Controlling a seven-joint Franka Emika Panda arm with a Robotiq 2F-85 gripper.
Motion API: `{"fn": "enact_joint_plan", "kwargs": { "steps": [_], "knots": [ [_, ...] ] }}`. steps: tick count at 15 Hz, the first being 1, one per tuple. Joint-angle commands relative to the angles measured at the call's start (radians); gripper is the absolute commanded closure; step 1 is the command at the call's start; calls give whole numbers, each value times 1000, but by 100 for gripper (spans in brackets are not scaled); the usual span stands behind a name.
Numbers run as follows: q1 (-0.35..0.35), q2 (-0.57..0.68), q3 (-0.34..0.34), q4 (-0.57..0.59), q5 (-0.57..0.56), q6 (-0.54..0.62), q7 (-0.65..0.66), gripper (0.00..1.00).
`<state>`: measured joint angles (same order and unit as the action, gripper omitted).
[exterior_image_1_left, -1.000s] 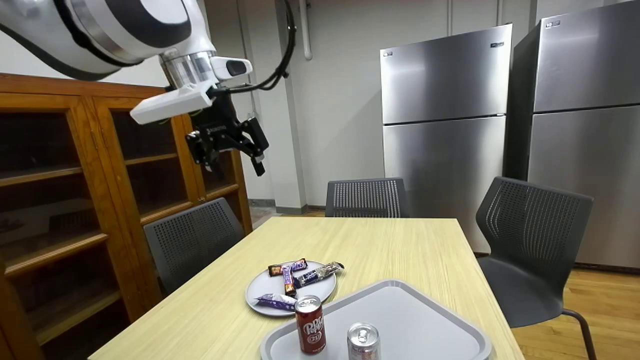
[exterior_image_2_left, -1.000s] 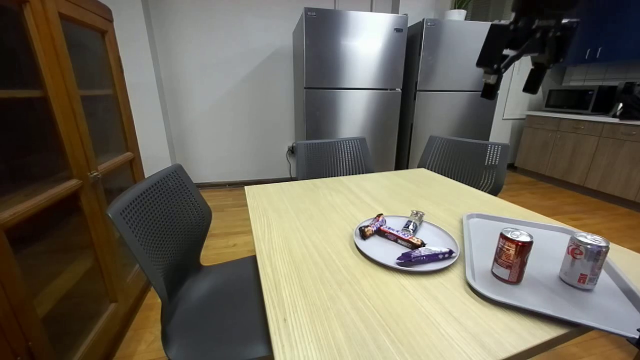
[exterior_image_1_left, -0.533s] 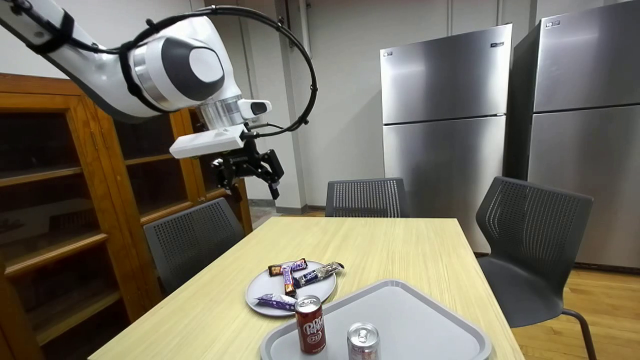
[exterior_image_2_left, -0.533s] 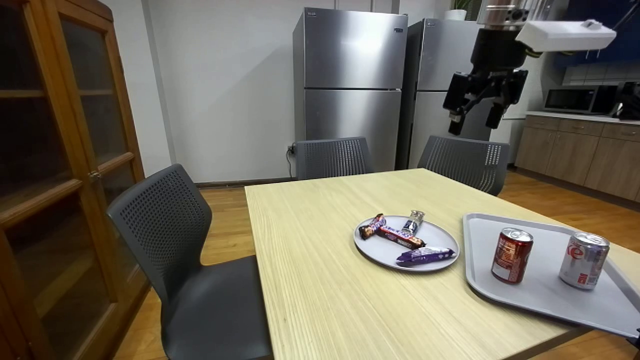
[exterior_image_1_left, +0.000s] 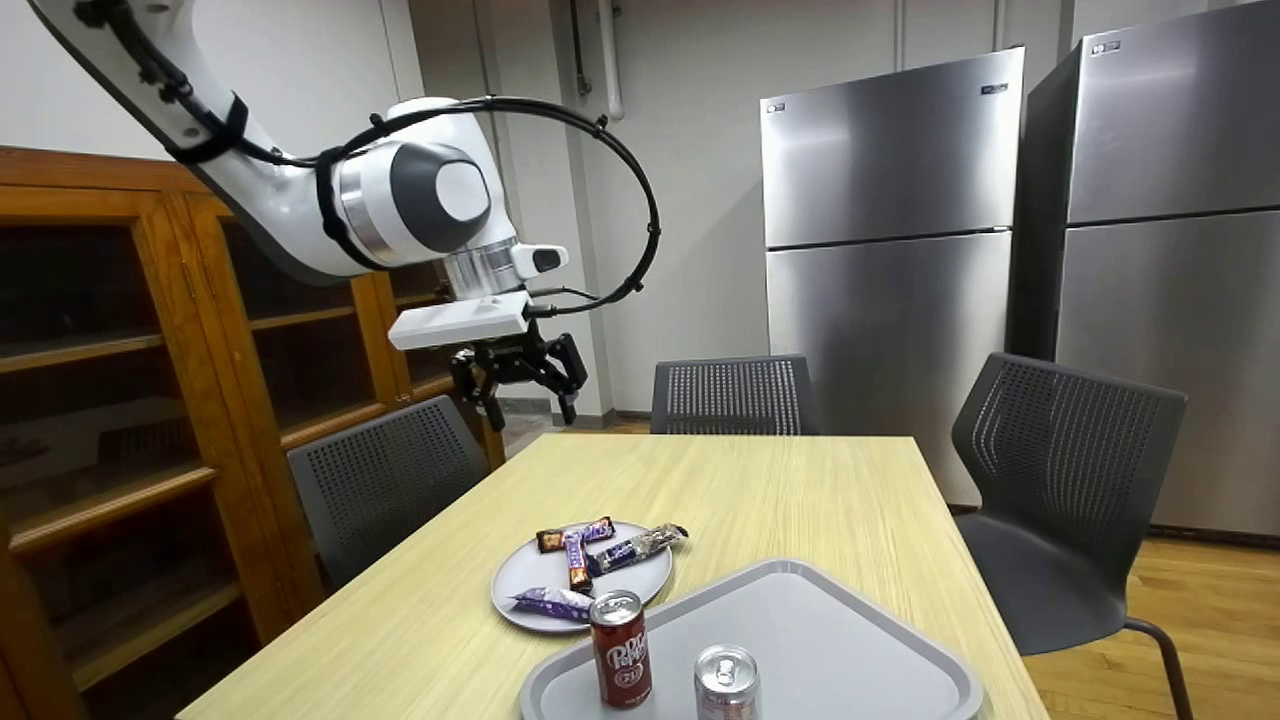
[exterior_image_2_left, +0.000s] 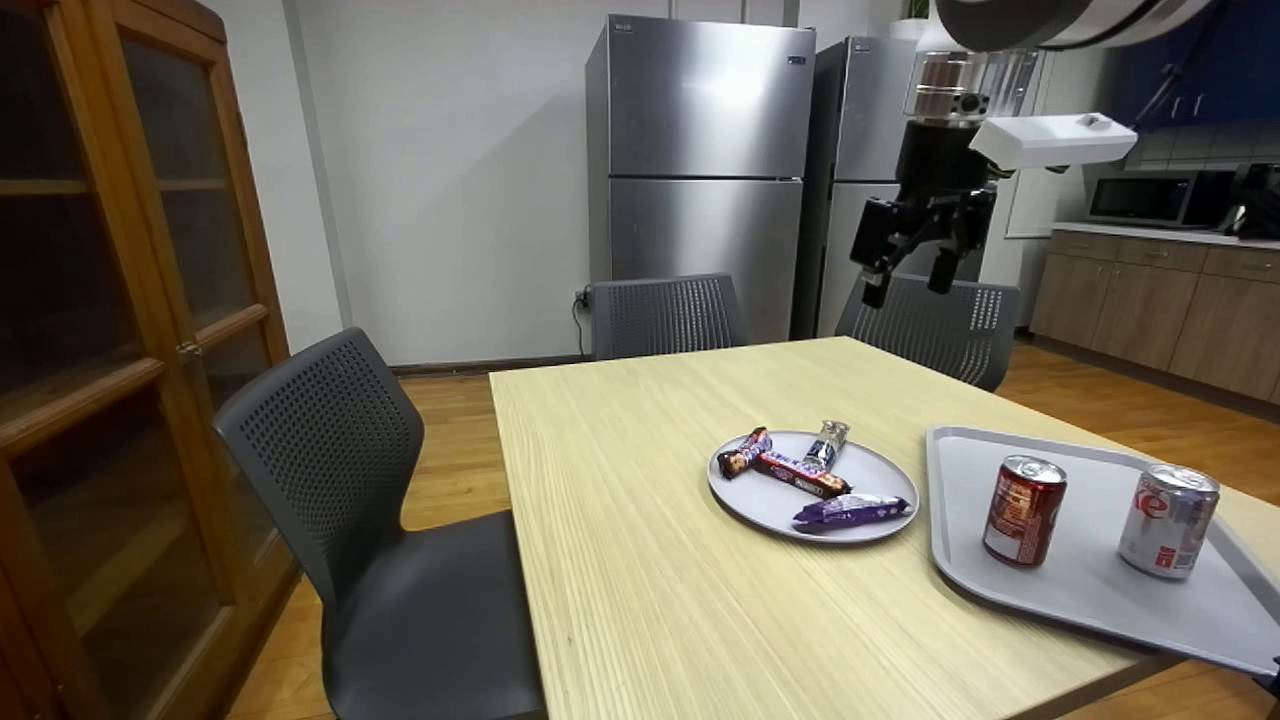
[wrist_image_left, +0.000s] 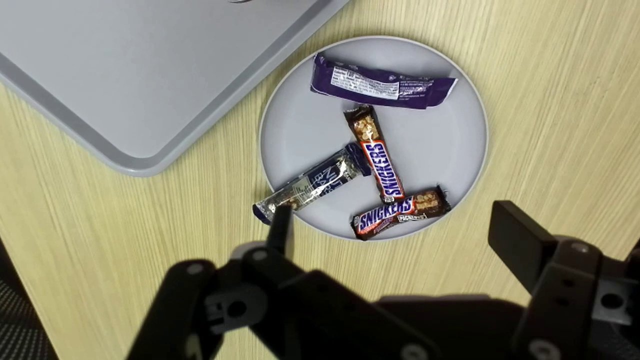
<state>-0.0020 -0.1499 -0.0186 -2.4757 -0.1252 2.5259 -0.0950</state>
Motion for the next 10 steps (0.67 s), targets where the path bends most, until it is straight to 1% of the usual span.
{"fn": "enact_joint_plan", "kwargs": {
  "steps": [1,6,10],
  "knots": [
    [-3,-1,3,0,2,-3,-1,0],
    [-3,-3,3,0,2,-3,-1,0],
    [8,93,7,30,14,3,-36,0]
  ]
}}
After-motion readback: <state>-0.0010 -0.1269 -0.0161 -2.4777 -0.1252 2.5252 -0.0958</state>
